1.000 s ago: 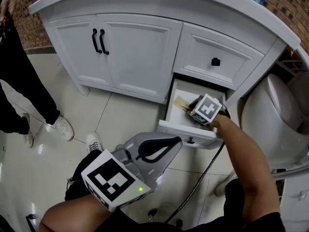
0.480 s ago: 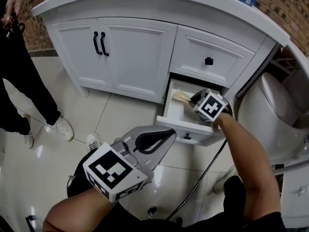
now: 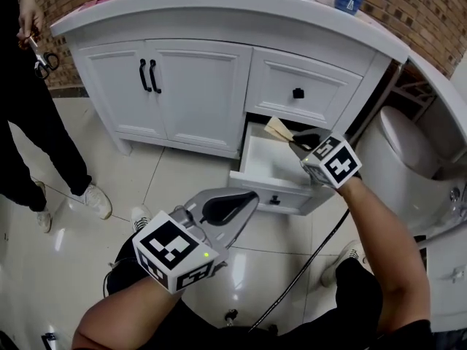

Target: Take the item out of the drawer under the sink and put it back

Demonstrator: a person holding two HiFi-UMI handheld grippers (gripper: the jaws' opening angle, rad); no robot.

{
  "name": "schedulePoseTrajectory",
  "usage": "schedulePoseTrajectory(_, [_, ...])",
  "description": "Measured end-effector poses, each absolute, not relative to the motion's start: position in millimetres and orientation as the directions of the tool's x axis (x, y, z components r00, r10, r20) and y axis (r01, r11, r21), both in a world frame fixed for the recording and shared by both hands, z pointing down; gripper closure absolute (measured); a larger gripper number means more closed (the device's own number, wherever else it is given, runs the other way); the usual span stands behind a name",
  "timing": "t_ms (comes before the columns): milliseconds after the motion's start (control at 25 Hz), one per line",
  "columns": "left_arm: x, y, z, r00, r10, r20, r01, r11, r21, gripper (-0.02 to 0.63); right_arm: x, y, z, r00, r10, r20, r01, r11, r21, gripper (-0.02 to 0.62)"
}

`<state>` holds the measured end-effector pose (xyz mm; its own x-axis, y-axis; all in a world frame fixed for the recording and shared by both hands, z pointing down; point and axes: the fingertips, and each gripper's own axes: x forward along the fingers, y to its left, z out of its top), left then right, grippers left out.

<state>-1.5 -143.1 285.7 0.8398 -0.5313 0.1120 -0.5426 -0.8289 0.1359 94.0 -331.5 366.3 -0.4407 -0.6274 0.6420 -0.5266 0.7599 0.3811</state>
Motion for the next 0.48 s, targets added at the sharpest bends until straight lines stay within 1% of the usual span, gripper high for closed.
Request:
schedulePoseTrajectory(200, [3.6, -136.4, 286.4, 0.848, -0.517, 0.117, -0.529, -0.838, 0.13, 0.601, 99.4, -280.7, 317.7, -0.578, -0.644, 0.501, -0.629, 0.743, 0.23, 0.56])
schedulePoseTrajectory(480, [3.2, -132.1, 278.5, 0.848, -0.523, 0.087, -0.53, -0.84, 0.118, 0.601, 105.9, -206.4, 259.2, -0.667, -0.676, 0.314, -0.679, 0.725, 0.119, 0.565])
